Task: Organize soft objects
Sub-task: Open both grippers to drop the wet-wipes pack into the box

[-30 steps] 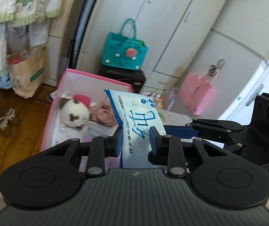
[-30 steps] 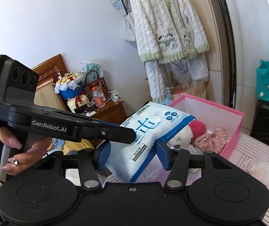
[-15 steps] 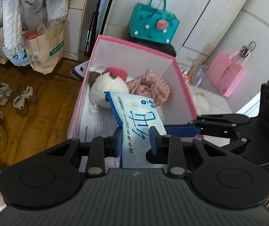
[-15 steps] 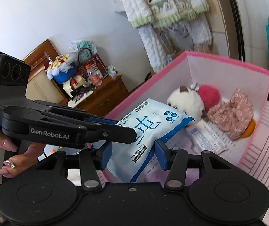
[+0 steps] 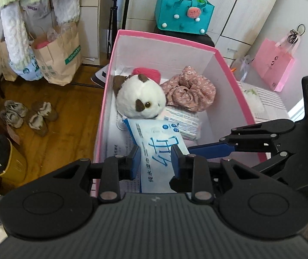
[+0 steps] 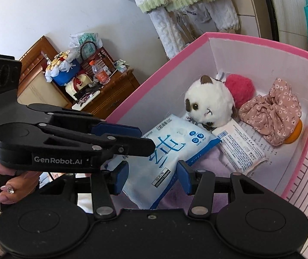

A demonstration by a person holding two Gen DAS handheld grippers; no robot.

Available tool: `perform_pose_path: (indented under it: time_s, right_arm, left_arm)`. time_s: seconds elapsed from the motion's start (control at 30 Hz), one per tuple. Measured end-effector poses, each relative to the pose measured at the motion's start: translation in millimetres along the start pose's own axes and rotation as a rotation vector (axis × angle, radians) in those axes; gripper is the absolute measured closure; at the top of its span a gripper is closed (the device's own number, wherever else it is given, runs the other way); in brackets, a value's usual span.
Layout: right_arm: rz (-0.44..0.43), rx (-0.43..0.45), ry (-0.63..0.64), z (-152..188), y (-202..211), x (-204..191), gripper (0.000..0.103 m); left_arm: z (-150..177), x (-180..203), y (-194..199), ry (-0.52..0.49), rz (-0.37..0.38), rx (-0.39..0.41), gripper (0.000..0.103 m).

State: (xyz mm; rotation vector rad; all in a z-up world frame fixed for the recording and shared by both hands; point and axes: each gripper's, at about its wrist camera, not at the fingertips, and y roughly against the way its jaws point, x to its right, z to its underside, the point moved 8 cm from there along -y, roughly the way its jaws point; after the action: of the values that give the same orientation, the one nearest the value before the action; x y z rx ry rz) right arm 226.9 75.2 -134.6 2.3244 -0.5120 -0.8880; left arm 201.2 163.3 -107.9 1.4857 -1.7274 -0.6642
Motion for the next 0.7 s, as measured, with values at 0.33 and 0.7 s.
perform_pose_path:
  time_s: [0.33,0.7]
  right_arm:
    - [0.045,0.028,0.027,0.4,9.1,1.1,0.047]
    - [0.147,0.108,0.118,6.4,71.2,-13.9,0.047]
  left_arm:
    - [2.0,3.4,11.5,0.007,0.017,0.021,0.074]
    - [1.6,26.6,51.7,-0.075,0.027,0.047,0.070]
